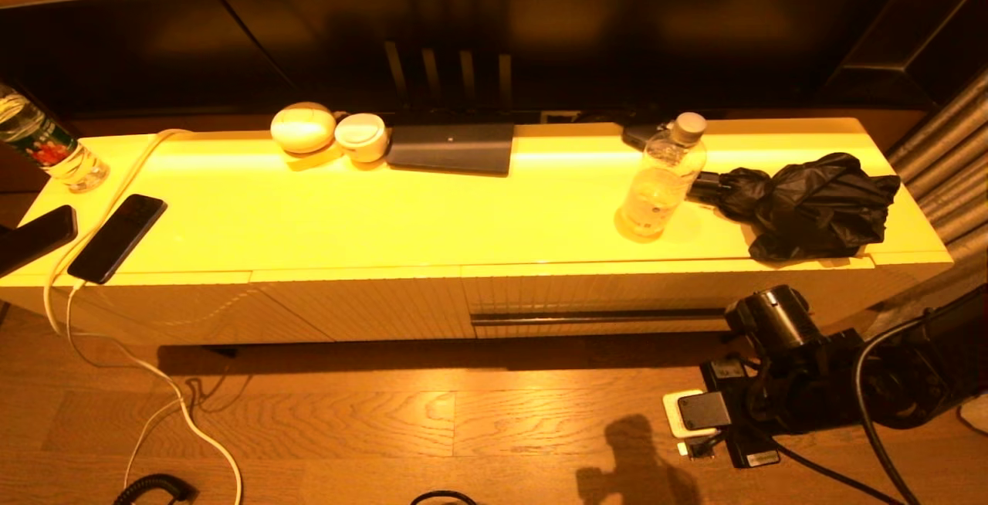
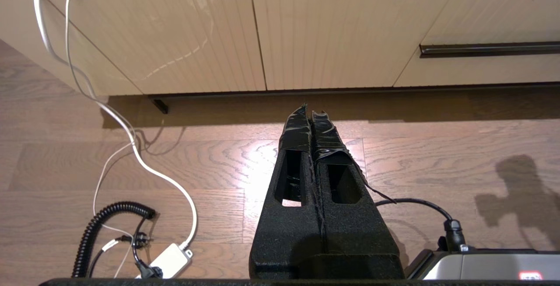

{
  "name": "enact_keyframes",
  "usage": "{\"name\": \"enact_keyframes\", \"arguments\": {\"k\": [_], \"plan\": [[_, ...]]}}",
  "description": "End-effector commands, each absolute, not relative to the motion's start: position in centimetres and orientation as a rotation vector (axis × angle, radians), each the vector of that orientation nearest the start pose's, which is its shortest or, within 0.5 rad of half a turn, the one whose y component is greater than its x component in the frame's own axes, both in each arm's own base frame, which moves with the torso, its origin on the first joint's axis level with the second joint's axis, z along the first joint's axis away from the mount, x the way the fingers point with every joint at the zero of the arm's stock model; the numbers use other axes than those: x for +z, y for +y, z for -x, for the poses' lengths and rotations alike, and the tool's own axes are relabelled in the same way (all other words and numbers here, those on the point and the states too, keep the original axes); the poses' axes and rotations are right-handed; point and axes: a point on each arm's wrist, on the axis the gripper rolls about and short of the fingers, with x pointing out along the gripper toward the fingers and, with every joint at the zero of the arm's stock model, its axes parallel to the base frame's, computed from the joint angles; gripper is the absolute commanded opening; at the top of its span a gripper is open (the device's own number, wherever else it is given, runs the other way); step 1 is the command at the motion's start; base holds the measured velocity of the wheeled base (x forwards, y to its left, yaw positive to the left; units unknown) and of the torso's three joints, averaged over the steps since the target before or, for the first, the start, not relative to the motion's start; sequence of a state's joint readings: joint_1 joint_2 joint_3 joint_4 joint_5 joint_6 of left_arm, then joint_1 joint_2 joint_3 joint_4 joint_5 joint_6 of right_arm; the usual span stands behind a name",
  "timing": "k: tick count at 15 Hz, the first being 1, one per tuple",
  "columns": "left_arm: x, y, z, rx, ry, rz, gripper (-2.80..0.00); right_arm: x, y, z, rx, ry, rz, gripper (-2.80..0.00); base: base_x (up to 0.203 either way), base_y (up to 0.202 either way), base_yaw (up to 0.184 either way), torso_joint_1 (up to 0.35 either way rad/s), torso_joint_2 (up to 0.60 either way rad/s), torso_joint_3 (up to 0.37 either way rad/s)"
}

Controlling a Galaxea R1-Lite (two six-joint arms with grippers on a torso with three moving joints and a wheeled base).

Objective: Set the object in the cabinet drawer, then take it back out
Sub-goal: Open the drawer

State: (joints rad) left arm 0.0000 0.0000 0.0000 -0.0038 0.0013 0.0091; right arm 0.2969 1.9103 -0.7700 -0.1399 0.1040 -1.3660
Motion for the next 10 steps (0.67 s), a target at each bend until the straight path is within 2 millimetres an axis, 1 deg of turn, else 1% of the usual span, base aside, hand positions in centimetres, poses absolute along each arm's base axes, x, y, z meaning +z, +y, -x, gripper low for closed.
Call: {"name": "enact_keyframes", "arguments": {"k": [1, 2, 4, 5, 10], "plan": [[7.55, 0.0, 2.27, 0.002, -0.003, -0.009, -2.8, 6.14, 8.51, -28.59, 0.997, 0.617, 1.335, -2.8, 0.0, 0.0, 0.0, 0.0, 0.0, 0.0], [7.55, 0.0, 2.27, 0.002, -0.003, -0.009, -2.8, 5.91, 8.52, -28.86, 0.981, 0.618, 1.342, -2.8, 0.0, 0.0, 0.0, 0.0, 0.0, 0.0], [7.55, 0.0, 2.27, 0.002, -0.003, -0.009, -2.8, 5.64, 8.6, -29.25, 0.927, 0.564, 1.359, -2.8, 0.0, 0.0, 0.0, 0.0, 0.0, 0.0], [7.54, 0.0, 2.27, 0.002, -0.003, -0.009, -2.8, 5.66, 8.57, -29.14, 0.91, 0.538, 1.362, 0.0, 0.0, 0.0, 0.0, 0.0, 0.0, 0.0], [7.55, 0.0, 2.27, 0.002, -0.003, -0.009, -2.8, 6.34, 8.5, -28.97, 0.873, 0.482, 1.391, 0.0, 0.0, 0.0, 0.0, 0.0, 0.0, 0.0]]}}
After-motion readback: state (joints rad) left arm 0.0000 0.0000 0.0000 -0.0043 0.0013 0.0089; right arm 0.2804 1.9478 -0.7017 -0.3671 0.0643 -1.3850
